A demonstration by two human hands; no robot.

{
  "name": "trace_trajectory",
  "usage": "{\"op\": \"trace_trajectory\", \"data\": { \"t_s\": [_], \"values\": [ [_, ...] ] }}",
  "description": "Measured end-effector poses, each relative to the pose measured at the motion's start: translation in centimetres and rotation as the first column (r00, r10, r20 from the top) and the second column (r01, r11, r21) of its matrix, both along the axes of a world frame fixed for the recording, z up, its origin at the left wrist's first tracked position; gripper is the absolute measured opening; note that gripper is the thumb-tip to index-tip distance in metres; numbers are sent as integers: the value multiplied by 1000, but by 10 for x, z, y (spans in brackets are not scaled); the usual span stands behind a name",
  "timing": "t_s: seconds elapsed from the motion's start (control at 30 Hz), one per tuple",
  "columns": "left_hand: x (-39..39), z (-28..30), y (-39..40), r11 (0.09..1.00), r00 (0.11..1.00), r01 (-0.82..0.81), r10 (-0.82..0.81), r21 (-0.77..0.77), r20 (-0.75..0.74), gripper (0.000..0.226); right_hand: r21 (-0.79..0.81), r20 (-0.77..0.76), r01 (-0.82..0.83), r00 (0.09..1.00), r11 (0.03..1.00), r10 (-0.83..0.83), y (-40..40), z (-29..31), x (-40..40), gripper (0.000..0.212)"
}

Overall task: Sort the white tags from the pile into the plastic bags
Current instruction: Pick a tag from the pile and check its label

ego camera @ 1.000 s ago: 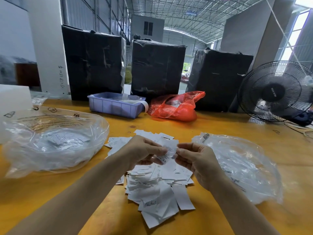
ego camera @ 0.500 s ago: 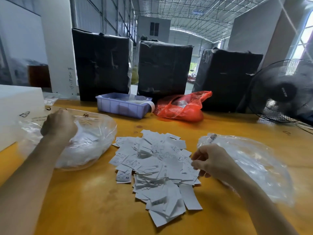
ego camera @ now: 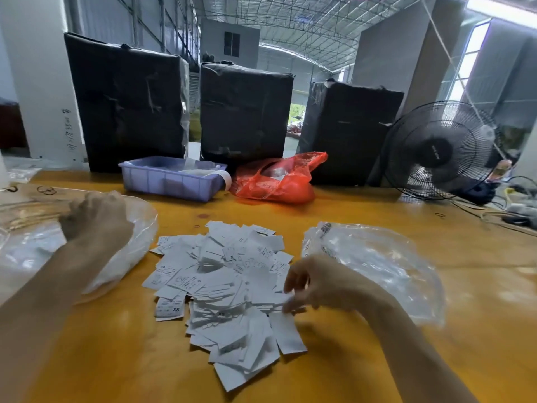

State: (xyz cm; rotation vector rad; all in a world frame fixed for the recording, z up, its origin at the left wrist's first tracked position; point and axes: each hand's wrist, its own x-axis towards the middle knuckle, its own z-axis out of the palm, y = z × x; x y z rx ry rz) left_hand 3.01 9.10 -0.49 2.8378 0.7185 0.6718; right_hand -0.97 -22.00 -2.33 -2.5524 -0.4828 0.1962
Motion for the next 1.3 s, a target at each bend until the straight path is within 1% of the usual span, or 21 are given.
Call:
{"op": "trace_trajectory", "data": {
  "t_s": [0.03,0.07,0.1,0.13,0.17,0.2,0.27,0.3,0.4,0.53,0.6,0.63,0.7,0.73,0.77,0.83,0.93,1.0,1.1,1.2,1.3],
  "values": [
    [1,-1,-9,998,999,52,-52,18,4,39,96,166,79,982,992,-94,-6,2,4,21],
    [1,-3,-19,991,990,133,-133,16,43,43,179,331,188,913,966,-239,-16,5,8,22],
    [0,-4,-32,974,970,228,-227,2,83,45,208,444,311,814,927,-374,-29,7,12,20],
    [-2,-6,-47,949,943,316,-313,-7,112,46,174,491,444,734,879,-468,-44,8,16,15],
    [-5,-9,-60,913,909,406,-399,-41,124,45,91,481,562,698,822,-530,-59,5,19,13],
    [-8,-12,-73,875,874,479,-469,-69,127,44,-23,429,644,697,764,-575,-73,0,21,19],
    [-12,-21,-91,801,808,588,-574,-114,133,42,-195,274,677,733,710,-623,-88,-16,25,33],
    [-14,-25,-98,773,782,623,-608,-118,141,40,-195,223,674,738,713,-637,-91,-21,27,36],
    [-14,-37,-109,731,733,678,-664,-79,145,36,-39,238,684,714,728,-658,-94,-27,35,28],
    [-15,-40,-110,688,692,719,-693,-100,204,30,128,254,682,679,720,-689,-97,-25,35,47],
    [-16,-38,-112,648,662,747,-706,-149,251,26,326,192,629,687,706,-701,-94,-19,32,33],
    [-16,-37,-113,620,643,765,-713,-178,279,23,485,120,566,712,667,-692,-90,-14,29,21],
    [-18,-34,-118,550,610,793,-717,-262,339,17,763,-81,412,826,498,-558,-77,0,20,7],
    [-20,-33,-121,500,593,804,-715,-323,370,15,835,-154,356,883,420,-443,-70,5,16,6],
    [-22,-30,-124,434,577,809,-712,-396,400,15,865,-191,318,924,388,-332,-62,8,13,12],
    [-29,-24,-130,268,558,780,-706,-566,435,28,866,-220,262,965,425,-145,-42,9,9,20],
    [-35,-17,-137,11,588,597,-687,-802,428,57,824,-225,181,974,536,18,-11,1,5,29],
    [-36,-16,-138,-81,600,505,-683,-859,417,56,790,-204,124,977,600,67,3,-5,3,36],
    [-36,-19,-134,-64,600,517,-684,-854,415,44,781,-230,141,971,609,71,16,-9,2,45],
    [-32,-22,-130,-6,649,502,-659,-865,381,28,800,-298,231,954,554,32,19,-11,4,49],
    [-28,-24,-128,1,682,504,-614,-864,397,14,813,-359,292,932,504,40,17,-14,7,61]
  ]
}}
